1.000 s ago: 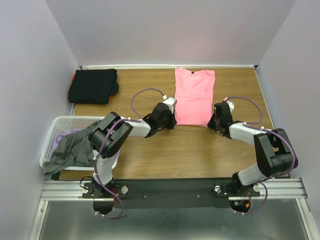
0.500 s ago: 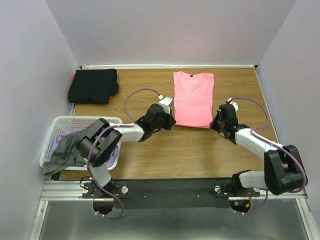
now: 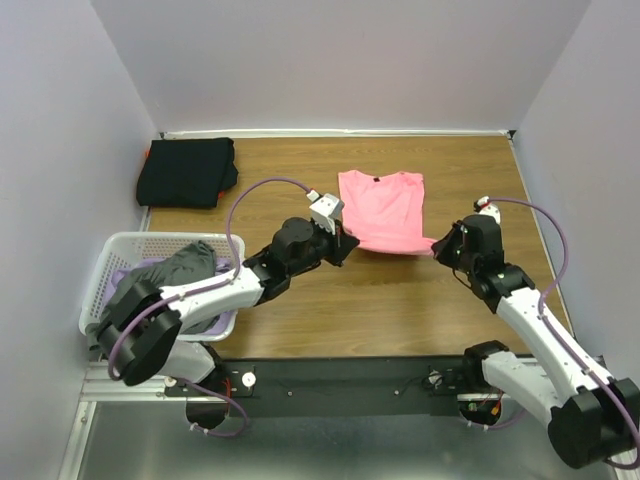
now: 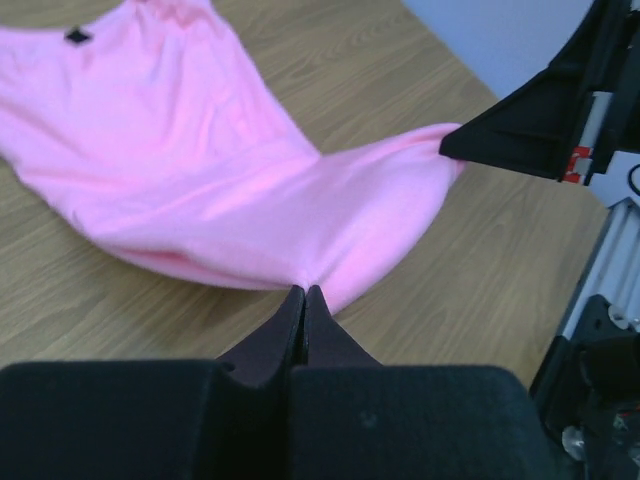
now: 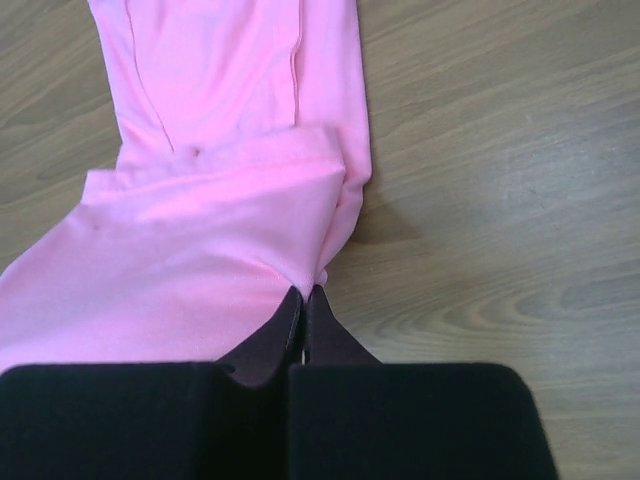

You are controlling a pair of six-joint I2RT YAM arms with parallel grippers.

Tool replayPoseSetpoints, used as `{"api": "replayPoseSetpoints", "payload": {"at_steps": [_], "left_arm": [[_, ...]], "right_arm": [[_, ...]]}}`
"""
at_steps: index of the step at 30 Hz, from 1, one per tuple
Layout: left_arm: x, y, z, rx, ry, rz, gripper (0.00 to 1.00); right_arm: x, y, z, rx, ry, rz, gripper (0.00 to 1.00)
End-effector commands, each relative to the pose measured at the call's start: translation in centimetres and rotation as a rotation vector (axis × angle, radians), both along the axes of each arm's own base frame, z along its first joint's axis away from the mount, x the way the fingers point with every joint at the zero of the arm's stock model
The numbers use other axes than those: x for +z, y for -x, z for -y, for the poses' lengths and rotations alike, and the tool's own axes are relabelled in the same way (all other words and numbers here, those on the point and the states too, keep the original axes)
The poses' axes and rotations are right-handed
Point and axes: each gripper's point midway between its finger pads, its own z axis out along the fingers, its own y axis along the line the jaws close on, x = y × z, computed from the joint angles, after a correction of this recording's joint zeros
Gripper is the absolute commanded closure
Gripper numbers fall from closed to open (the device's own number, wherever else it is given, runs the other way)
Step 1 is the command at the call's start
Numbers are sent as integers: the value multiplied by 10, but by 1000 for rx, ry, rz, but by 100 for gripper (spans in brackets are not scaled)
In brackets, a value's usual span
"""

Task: Fold and stack the t-shirts
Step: Fold the tshirt

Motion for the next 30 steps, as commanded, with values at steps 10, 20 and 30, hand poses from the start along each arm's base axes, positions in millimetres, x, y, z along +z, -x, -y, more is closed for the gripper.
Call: {"api": "replayPoseSetpoints", "payload": {"at_steps": [10,20,30], "left_arm": [[17,19,-9,26,16,16,100],[13,-3,-1,79,13,21,100],[12,-28,-7,113,32,23,100]], "right_arm": [[55,12,10,-15,15,68,99],[75,-33,10,-63,38,149,99],[81,-68,5,-67,62,160,99]]}}
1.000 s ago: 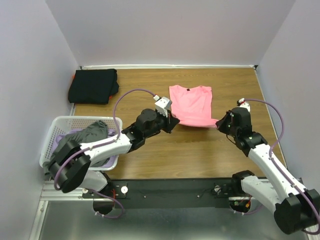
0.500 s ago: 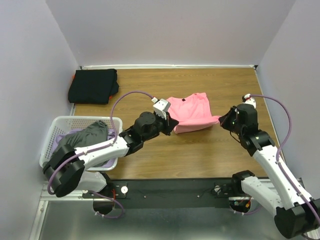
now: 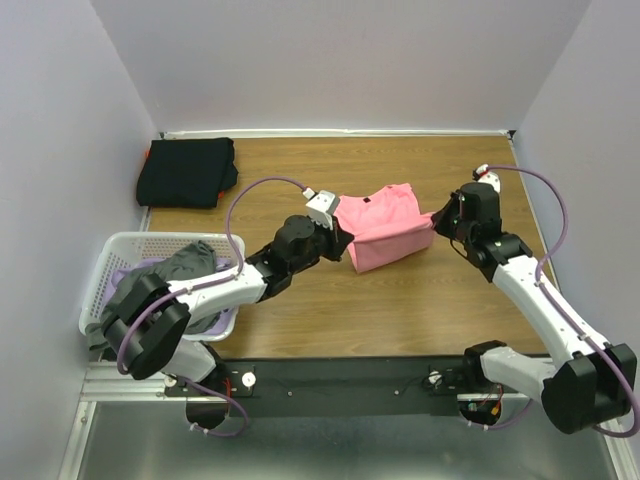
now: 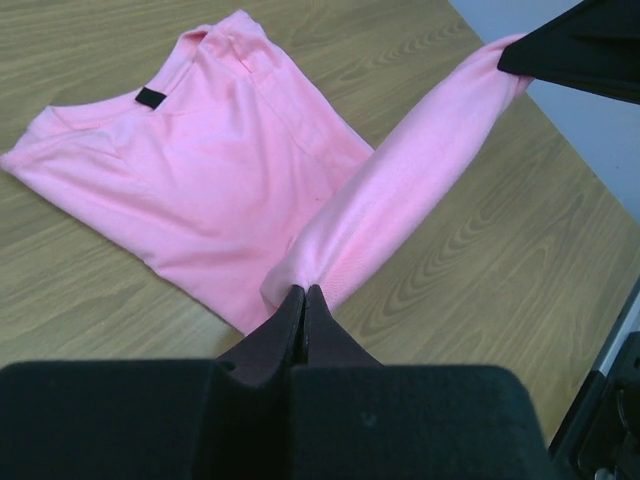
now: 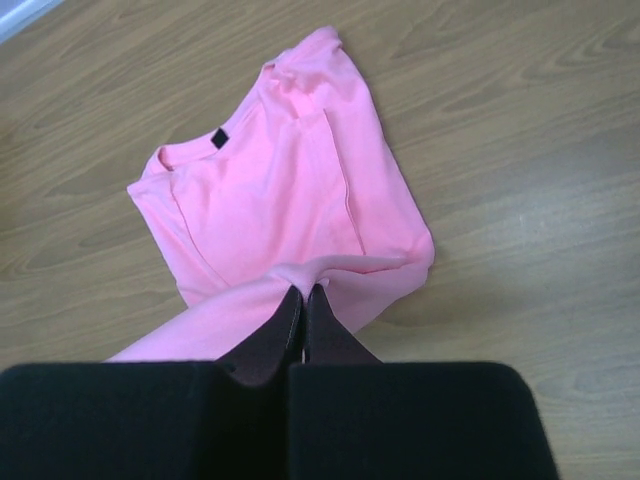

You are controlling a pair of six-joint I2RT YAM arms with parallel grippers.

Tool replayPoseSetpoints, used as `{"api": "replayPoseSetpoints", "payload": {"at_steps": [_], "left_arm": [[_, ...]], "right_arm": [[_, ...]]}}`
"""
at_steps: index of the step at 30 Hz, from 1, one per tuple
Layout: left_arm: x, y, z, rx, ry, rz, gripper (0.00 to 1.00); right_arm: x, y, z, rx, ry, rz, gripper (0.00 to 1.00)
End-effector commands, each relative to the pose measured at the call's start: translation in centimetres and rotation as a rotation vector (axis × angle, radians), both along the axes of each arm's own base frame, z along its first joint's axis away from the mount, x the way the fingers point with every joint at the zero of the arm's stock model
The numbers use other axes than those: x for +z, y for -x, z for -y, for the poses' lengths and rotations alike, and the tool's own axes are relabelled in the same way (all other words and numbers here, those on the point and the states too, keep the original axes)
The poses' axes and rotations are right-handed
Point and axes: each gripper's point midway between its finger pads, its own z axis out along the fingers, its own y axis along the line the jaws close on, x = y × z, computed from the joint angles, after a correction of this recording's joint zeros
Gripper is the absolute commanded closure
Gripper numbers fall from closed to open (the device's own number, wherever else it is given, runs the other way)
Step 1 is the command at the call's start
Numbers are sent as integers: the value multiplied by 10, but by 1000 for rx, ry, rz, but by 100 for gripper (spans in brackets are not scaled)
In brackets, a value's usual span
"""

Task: Fold and stack the t-shirts
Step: Fold the tshirt

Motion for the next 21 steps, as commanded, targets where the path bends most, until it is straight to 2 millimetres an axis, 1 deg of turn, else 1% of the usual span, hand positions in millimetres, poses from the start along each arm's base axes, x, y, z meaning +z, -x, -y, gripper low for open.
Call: {"api": "replayPoseSetpoints", "payload": {"at_steps": [1,2,4,5,6,8,9,10,12,13,14,15,16,17,18,19,20,21], "left_arm": [[19,-18,1,32,37,45,100],[21,-19,1,35,39,49,100],[23,-27,-3,53,40,53,100],[25,-26,-1,28,44,55,100],[22,-31,-4,36,41,50,100],[24,-36,-5,39,42,53,100],[20,-40,-6,37,35,47,100],[20,-43,-6,37,35,47,100],[18,-47,-6,35,32,44,100],[15,-50,-4,32,29,40,100],[13,-54,-7,39,27,36,100],[8,-57,-6,38,22,29,100],[8,-60,-6,39,24,28,100],[6,-65,-9,50,21,27,100],[2,-69,-9,54,19,21,100],[-1,-73,-11,60,16,17,100],[-2,-75,-12,63,17,17,100],[-7,-82,-15,74,11,9,100]], "right_arm": [[28,-23,8,-43,34,96,99],[32,-26,7,-42,34,103,99],[29,-32,6,-39,45,92,99],[29,-35,5,-38,46,92,99],[30,-39,4,-35,52,90,99],[28,-46,5,-40,62,87,99],[32,-50,4,-38,66,94,99],[25,-54,3,-39,74,79,99],[22,-61,3,-39,84,72,99],[23,-64,2,-38,87,75,99],[17,-70,2,-41,90,63,99],[15,-73,1,-40,96,60,99],[19,-77,-1,-39,93,75,99],[10,-82,-2,-37,100,56,99],[12,-87,-3,-35,102,66,99],[8,-90,-4,-33,104,57,99],[8,-93,-4,-33,109,57,99],[-2,-97,-5,-31,116,37,99]]}}
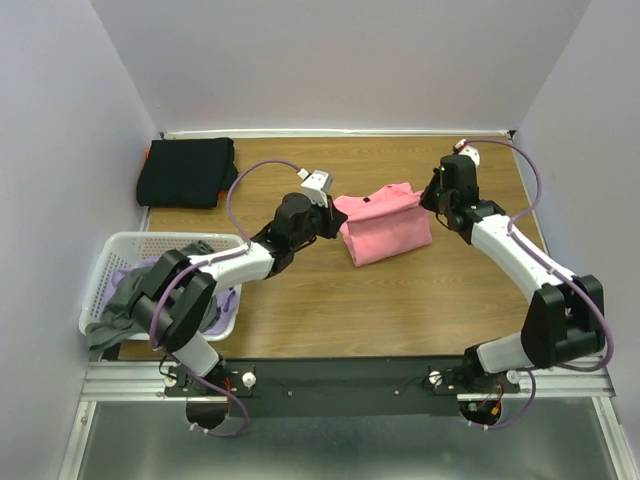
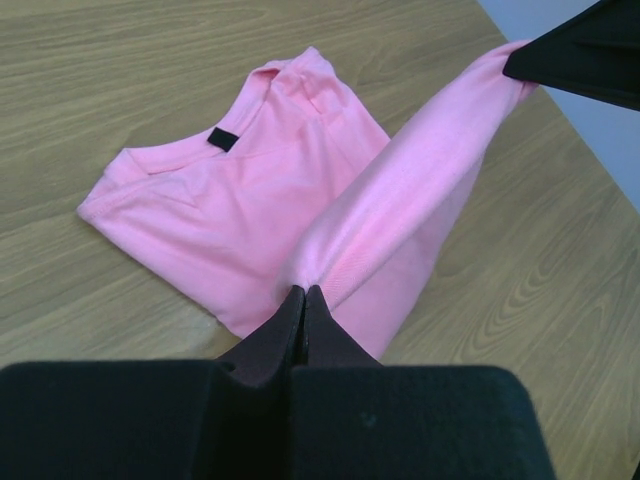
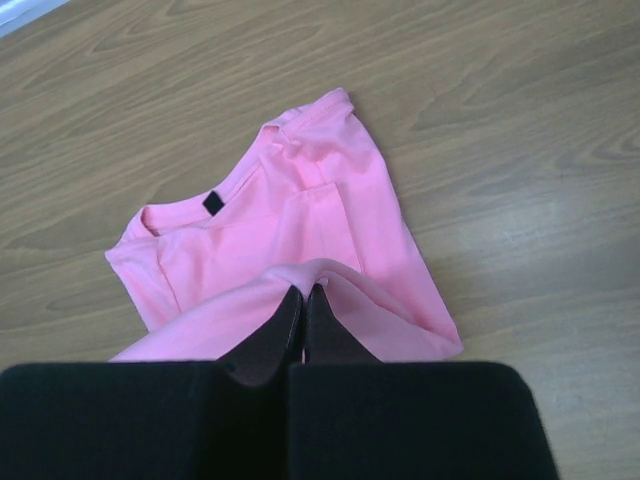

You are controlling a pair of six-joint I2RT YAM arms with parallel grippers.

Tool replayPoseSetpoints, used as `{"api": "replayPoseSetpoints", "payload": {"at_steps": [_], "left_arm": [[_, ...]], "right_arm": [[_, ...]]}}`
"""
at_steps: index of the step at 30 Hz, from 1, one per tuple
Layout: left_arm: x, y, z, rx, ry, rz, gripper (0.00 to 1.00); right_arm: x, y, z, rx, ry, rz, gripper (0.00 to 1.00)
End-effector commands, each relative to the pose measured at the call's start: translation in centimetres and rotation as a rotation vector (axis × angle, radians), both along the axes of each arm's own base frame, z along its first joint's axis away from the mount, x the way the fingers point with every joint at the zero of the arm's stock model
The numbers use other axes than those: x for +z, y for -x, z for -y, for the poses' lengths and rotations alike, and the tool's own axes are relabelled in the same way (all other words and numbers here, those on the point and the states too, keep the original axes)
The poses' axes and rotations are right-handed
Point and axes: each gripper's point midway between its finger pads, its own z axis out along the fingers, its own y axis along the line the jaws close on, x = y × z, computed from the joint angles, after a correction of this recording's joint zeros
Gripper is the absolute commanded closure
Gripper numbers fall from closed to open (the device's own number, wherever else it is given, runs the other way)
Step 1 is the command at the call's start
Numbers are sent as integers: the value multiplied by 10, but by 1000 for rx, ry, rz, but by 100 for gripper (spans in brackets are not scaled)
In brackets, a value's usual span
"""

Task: Fold and stack the t-shirts
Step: Fold the tshirt

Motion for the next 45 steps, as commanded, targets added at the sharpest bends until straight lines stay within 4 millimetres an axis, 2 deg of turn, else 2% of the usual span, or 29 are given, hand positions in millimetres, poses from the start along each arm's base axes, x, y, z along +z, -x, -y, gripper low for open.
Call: {"api": "replayPoseSetpoints", "payload": {"at_steps": [1,6,7,9,10,12,13,14,15,16,17,18,19,21,22,23,25,27,28,30,31,33,34,35,36,38,40,41,45], "left_arm": [[5,-20,-2,0,6,34,100],[-14,-40,-3,-4,-12,3,100],[-12,-47,-5,3,-10,8,100],[-24,-55,-8,14,-23,-11,100],[-23,-63,-13,20,-17,-10,100],[-27,-71,-16,19,-20,-13,100],[-37,-74,-15,5,-28,-30,100],[-33,-83,-17,10,-22,-22,100],[-41,-87,-17,5,-29,-36,100],[-37,-92,-14,-7,-24,-27,100],[-39,-96,-14,-11,-28,-30,97],[-49,-99,-15,-12,-38,-50,88],[-45,-105,-15,-8,-35,-43,64],[-50,-111,-20,10,-50,-58,45],[-51,-114,-23,29,-56,-59,33],[-50,-115,-27,40,-58,-58,26],[-38,-115,-34,63,-60,-35,22],[-40,-107,-38,61,-68,-39,21],[-35,-103,-37,53,-62,-32,21],[-42,-94,-40,46,-60,-50,21],[-47,-85,-40,31,-59,-66,21],[-48,-79,-39,17,-39,-64,21],[-55,-69,-38,0,-31,-87,21],[-58,-66,-38,-4,-26,-94,21],[-56,-62,-33,-25,-2,-90,20],[-63,-52,-28,-54,16,-108,19],[-64,-45,-20,-86,51,-118,19],[-65,-41,-16,-99,62,-119,18],[-71,-31,-7,-122,88,-148,18]], "right_arm": [[7,-28,6,-36,47,50,99],[-4,-51,1,-29,62,32,99],[-15,-55,-1,-26,69,10,99],[-19,-63,-2,-22,76,4,99],[-26,-70,-5,-18,79,-10,99],[-32,-78,-6,-17,83,-19,99],[-27,-85,-8,-14,81,-6,99],[-40,-90,-10,-11,88,-30,99],[-43,-93,-11,-9,91,-36,99],[-39,-100,-13,-11,90,-22,99],[-44,-103,-13,-12,96,-31,98],[-55,-107,-13,-11,103,-50,96],[-58,-111,-14,-8,106,-55,81],[-64,-119,-19,15,105,-60,56],[-63,-120,-21,25,103,-58,40],[-62,-121,-24,42,95,-56,37],[-57,-118,-26,54,87,-50,33],[-49,-115,-28,63,77,-31,30],[-44,-106,-26,62,76,-24,27],[-37,-98,-25,72,63,-1,27],[-31,-88,-25,79,54,19,27],[-30,-75,-28,108,30,26,27],[-33,-64,-31,130,6,26,27],[-43,-58,-30,130,7,3,27],[-32,-55,-36,155,-25,38,28],[-43,-40,-47,204,-49,29,28],[-45,-32,-57,235,-63,37,28],[-56,-26,-59,243,-64,15,28],[-72,-15,-69,279,-89,-15,28]]}}
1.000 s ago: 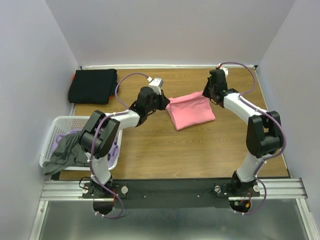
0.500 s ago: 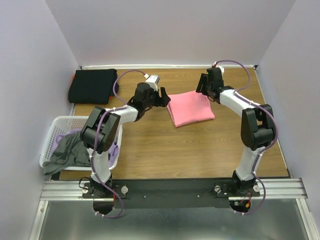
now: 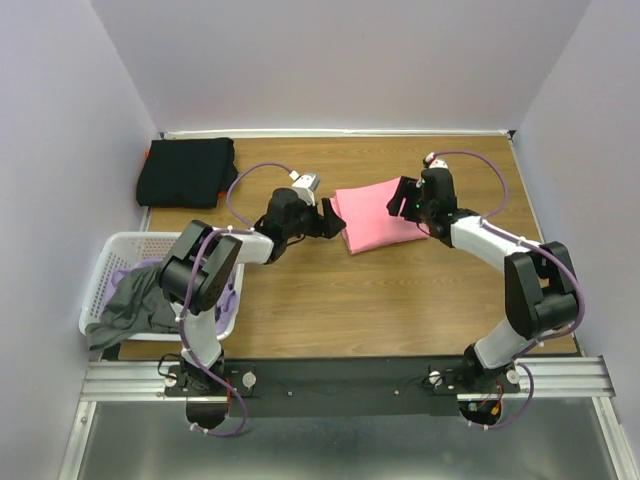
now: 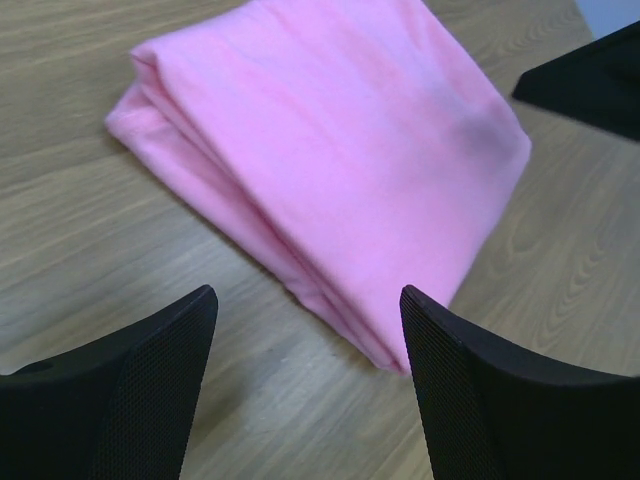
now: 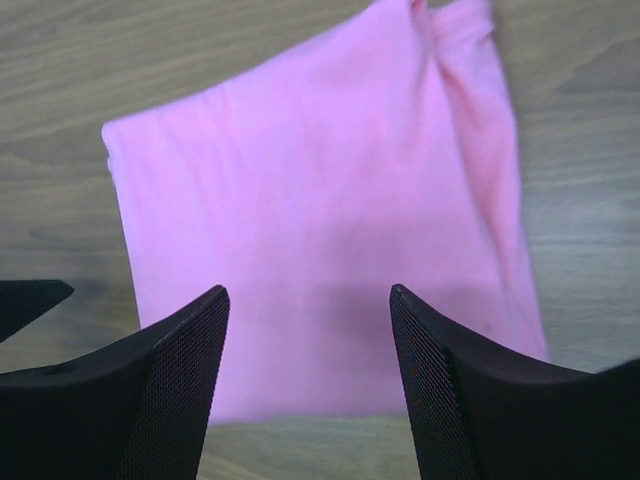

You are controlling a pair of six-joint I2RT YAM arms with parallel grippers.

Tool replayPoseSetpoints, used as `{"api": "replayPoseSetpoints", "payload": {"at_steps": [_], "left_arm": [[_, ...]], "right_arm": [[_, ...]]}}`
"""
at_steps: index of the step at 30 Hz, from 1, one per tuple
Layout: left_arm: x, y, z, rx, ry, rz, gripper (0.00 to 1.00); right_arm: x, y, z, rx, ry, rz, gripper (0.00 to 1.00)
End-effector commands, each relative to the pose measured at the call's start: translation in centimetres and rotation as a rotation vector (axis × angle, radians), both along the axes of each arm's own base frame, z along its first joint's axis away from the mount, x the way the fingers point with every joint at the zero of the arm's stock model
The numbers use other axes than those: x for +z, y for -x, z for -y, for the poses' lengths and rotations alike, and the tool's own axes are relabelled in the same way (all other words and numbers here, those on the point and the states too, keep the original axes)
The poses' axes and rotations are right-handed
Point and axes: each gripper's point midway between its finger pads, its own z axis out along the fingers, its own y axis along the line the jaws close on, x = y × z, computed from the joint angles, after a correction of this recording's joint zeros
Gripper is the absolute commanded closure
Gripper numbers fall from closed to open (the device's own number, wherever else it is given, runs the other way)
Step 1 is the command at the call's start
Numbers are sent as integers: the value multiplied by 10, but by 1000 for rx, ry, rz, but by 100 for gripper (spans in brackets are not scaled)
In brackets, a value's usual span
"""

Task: Fold and stack the t-shirts
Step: Fold the tshirt, then neatly place the folded tshirt to the corner

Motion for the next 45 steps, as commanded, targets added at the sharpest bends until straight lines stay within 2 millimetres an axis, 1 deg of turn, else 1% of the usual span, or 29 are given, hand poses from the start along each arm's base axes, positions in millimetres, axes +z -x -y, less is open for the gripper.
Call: {"api": "replayPoseSetpoints", "payload": {"at_steps": [1,6,7,8,10,11,15,17,18,19,20,21,22,23,25,26,28,29,31,32,33,36,39,40,41,42,43,44,45], "left_arm": [[12,12,21,-66,90,16,18],[7,17,29,-79,115,-11,18],[3,17,30,-76,115,-23,18],[2,16,31,-76,119,-28,18],[-2,15,30,-60,120,-42,18],[-5,14,29,-50,117,-47,18],[-14,10,21,16,101,-65,18],[-16,8,21,27,101,-71,18],[-22,6,22,32,98,-82,18],[-25,6,23,36,97,-90,18],[-23,2,25,45,105,-90,18],[-30,1,25,56,99,-104,18],[-33,0,26,59,100,-112,17],[-31,-2,27,64,107,-114,18],[-34,-7,23,112,85,-124,18],[-31,-11,24,121,80,-120,18],[-39,-12,22,140,43,-149,18],[-35,-15,27,134,41,-144,17],[-45,-14,30,139,4,-171,18],[-40,-16,36,136,0,-165,17],[-47,-13,36,140,-25,-189,18],[-51,-16,40,158,-57,-204,17],[-49,-19,44,160,-60,-211,17],[-52,-18,45,158,-68,-220,17],[-49,-20,49,155,-64,-216,18],[-48,-20,52,152,-65,-213,18],[-53,-20,56,154,-88,-219,23],[-50,-21,58,150,-83,-213,26],[-54,-19,59,148,-99,-219,30]], "right_arm": [[-16,11,-20,69,-60,-16,28],[-43,17,-23,87,-64,-68,28],[-48,17,-22,86,-64,-77,28],[-56,19,-23,89,-58,-92,28],[-64,21,-23,90,-56,-111,28],[-72,23,-22,87,-53,-127,28],[-87,28,-20,84,-40,-159,28],[-90,28,-20,82,-39,-161,28],[-94,31,-20,84,-38,-172,28],[-95,31,-19,84,-36,-173,29],[-97,33,-19,85,-35,-178,29],[-97,33,-19,86,-35,-178,29],[-98,34,-19,90,-32,-178,29],[-97,34,-18,87,-32,-177,29],[-98,36,-18,88,-28,-176,29],[-97,36,-18,91,-30,-175,29],[-98,38,-17,94,-27,-174,29],[-98,39,-17,95,-27,-170,29],[-99,40,-15,94,-18,-169,29],[-99,40,-15,96,-18,-168,29],[-99,40,-15,97,-17,-167,29],[-100,43,-15,107,-14,-166,29],[-97,43,-15,110,-16,-157,29],[-94,43,-16,113,-23,-146,29],[-93,44,-17,118,-25,-144,29],[-91,43,-18,121,-30,-139,29],[-89,45,-20,133,-43,-137,29],[-88,44,-21,134,-44,-131,29],[-87,45,-22,140,-52,-133,29]]}}
